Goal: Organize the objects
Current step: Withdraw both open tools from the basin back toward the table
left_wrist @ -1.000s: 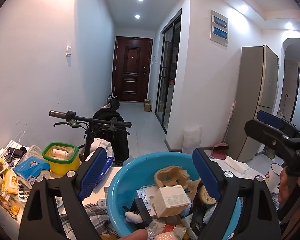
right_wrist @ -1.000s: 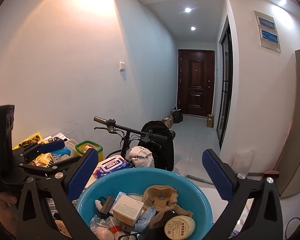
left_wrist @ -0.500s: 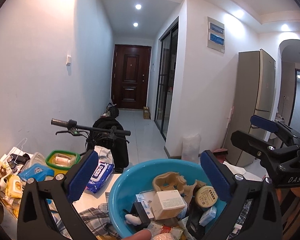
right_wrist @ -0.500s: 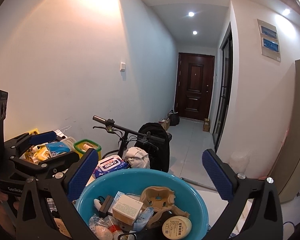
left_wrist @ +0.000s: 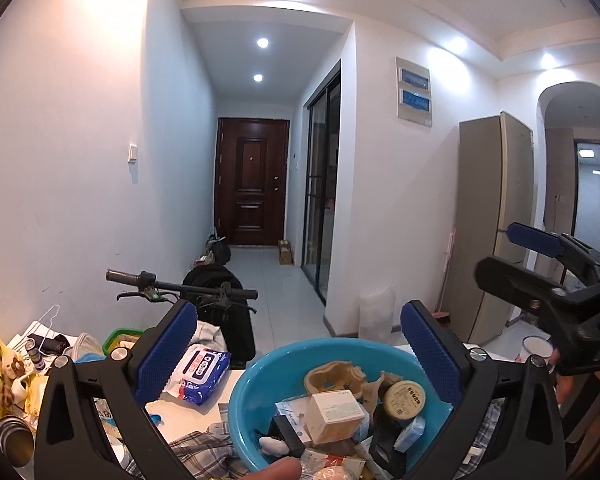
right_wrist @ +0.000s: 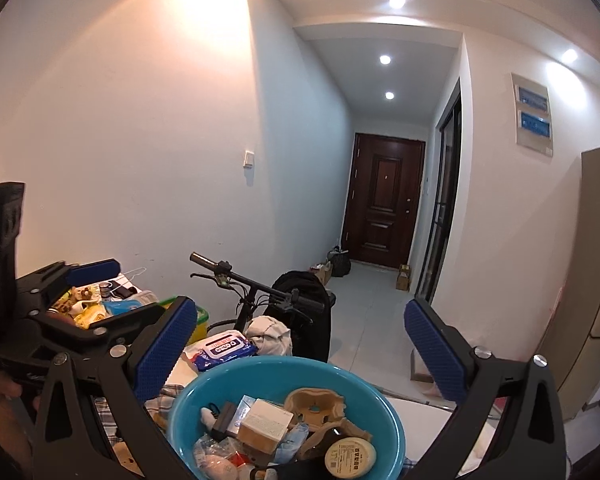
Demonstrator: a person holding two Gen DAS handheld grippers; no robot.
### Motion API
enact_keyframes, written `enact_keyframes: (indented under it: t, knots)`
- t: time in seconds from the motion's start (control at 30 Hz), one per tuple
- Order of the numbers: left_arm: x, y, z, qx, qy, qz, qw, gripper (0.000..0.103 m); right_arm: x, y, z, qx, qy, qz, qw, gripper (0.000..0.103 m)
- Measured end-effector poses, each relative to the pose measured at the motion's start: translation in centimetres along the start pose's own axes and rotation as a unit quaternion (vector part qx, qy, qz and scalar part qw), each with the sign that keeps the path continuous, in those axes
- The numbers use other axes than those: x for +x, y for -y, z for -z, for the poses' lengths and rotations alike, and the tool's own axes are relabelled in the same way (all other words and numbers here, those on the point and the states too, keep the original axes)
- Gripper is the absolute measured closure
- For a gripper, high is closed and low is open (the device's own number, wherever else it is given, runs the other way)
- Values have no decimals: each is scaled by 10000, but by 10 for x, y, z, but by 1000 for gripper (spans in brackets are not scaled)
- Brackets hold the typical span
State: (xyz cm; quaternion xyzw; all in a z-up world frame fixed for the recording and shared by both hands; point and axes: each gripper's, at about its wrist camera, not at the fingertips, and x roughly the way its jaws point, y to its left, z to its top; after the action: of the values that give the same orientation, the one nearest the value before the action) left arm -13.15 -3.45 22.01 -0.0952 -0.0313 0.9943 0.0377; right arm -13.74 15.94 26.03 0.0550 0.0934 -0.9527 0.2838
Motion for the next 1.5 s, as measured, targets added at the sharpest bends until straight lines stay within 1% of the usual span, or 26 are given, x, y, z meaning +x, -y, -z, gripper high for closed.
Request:
enact_keyframes:
  t: [0.13, 0.23, 0.4, 0.57, 0.7, 0.83, 0.9, 1.0, 1.13, 1.2, 1.3, 1.37, 1.43, 1.5]
  knots:
    - [-8, -3, -2, -76, 68, 126, 9999, 0, -29, -9, -7, -137, 67, 104, 9998, 0]
    - [-14, 1, -4, 11, 129, 128, 9998, 0, -55, -13, -11, -268, 149, 222, 9993, 0]
    - [-24, 12, -7, 106, 249, 139, 9995, 0, -95, -17, -11, -308, 302, 243, 9988, 0]
    - [-34, 19, -10, 109, 347, 118, 9993, 0, -118, -20, 2, -339, 298, 239, 9987, 0]
    - [-41, 19, -15, -115, 379, 193, 9990, 0, -125, -18, 20, -216, 207, 126, 9995, 0]
    - [-46, 26, -17, -129, 385, 347, 9986, 0, -126, -11, 43, -100, 71, 19, 9999, 0]
    - [-49, 31, -18, -100, 416, 311, 9986, 0, -124, -4, 56, -30, 19, -72, 10000, 0]
    - [-54, 37, -20, -129, 502, 248, 9983, 0, -115, 2, 84, 62, -103, -342, 9993, 0]
    - [-61, 46, -22, -188, 542, 368, 9977, 0, -93, 6, 120, 160, -360, -534, 9978, 0]
    - [-63, 52, -22, -124, 526, 424, 9976, 0, -83, 12, 134, 310, -400, -576, 9971, 0]
    - [-68, 64, -21, 34, 557, 318, 9979, 0, -70, 23, 155, 659, -427, -713, 9944, 0]
    - [-72, 72, -22, 92, 643, 272, 9975, 0, -60, 27, 169, 746, -542, -687, 9934, 0]
    - [-77, 77, -22, 50, 724, 323, 9968, 0, -52, 26, 179, 562, -642, -448, 9953, 0]
    - [-79, 82, -23, 8, 730, 465, 9962, 0, -45, 23, 186, 383, -768, -192, 9961, 0]
